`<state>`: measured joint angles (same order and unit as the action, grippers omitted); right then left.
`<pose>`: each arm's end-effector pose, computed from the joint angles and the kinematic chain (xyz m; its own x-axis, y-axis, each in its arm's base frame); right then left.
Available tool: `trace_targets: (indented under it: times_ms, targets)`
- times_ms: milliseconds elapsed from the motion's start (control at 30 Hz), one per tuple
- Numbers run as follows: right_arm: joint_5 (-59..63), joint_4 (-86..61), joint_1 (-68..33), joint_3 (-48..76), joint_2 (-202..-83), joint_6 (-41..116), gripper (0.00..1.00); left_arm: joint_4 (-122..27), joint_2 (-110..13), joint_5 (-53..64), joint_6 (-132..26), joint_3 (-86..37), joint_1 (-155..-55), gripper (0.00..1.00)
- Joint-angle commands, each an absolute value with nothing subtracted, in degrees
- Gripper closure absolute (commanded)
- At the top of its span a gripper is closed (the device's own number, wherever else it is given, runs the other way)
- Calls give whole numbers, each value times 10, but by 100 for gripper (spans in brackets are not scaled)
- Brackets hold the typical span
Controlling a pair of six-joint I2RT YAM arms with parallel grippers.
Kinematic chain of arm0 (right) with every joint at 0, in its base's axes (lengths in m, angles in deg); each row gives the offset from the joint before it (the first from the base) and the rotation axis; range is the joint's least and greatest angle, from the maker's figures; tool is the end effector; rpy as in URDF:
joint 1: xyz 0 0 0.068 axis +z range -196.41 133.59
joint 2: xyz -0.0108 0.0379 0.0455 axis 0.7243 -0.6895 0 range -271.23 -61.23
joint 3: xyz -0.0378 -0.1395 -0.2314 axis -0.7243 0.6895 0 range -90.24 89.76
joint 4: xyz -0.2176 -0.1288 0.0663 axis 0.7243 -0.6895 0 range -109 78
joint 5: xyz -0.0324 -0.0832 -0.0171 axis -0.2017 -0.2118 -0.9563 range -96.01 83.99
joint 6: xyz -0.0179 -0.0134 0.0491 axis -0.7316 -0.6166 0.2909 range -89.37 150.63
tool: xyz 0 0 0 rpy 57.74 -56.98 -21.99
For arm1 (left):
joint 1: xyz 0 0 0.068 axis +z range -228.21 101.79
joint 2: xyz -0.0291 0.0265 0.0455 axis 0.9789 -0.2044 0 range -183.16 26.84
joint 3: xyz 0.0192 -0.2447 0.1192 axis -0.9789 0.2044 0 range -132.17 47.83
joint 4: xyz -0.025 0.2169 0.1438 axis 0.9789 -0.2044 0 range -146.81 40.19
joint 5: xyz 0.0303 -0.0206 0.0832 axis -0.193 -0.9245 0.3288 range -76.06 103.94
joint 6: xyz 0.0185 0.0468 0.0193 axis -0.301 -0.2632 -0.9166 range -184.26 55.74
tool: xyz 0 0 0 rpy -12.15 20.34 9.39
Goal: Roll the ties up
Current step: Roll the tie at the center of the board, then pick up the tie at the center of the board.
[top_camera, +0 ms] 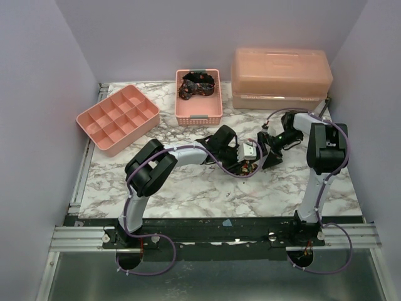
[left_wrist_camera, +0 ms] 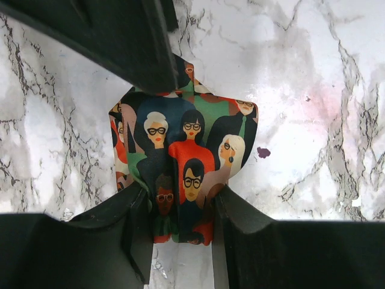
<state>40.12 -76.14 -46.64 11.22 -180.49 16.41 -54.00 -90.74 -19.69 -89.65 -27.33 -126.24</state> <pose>0.3487 0.0243 0.1341 -0.9830 -0.1663 0.0774 -0.0555 0.6719 0.7385 0.2761 -0.3364 0.1514 -0.0644 0.6055 -0.7932 0.9975 0.0157 -0.0690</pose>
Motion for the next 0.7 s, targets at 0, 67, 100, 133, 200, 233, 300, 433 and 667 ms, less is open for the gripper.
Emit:
trace_targets:
  times_ms: [0, 67, 100, 133, 200, 233, 300, 433, 667]
  targets:
    - [403, -733, -479, 102, -1787, 162, 11, -626, -951, -166, -920, -246, -1265, 96]
    - [391, -710, -479, 107, -1796, 178, 10, -628, -950, -164, -919, -246, -1265, 96]
    - [395, -701, -478, 110, -1803, 184, 10, -629, -950, -163, -919, -248, -1265, 96]
    - [403, -699, -477, 115, -1815, 183, 10, -630, -950, -163, -919, -249, -1265, 96]
    - [420, -692, -471, 123, -1832, 180, 10, -632, -952, -162, -919, -255, -1265, 96]
    - [423, -687, -467, 128, -1837, 175, 10, -633, -951, -163, -918, -257, -1265, 96]
    - [448, -687, -464, 134, -1853, 156, 14, -635, -952, -164, -918, -262, -1265, 96]
    - [514, -718, -464, 144, -1861, 102, 28, -640, -953, -162, -917, -267, -1265, 96]
    - [567, -737, -464, 158, -1827, 79, 29, -641, -952, -163, -917, -261, -1265, 96]
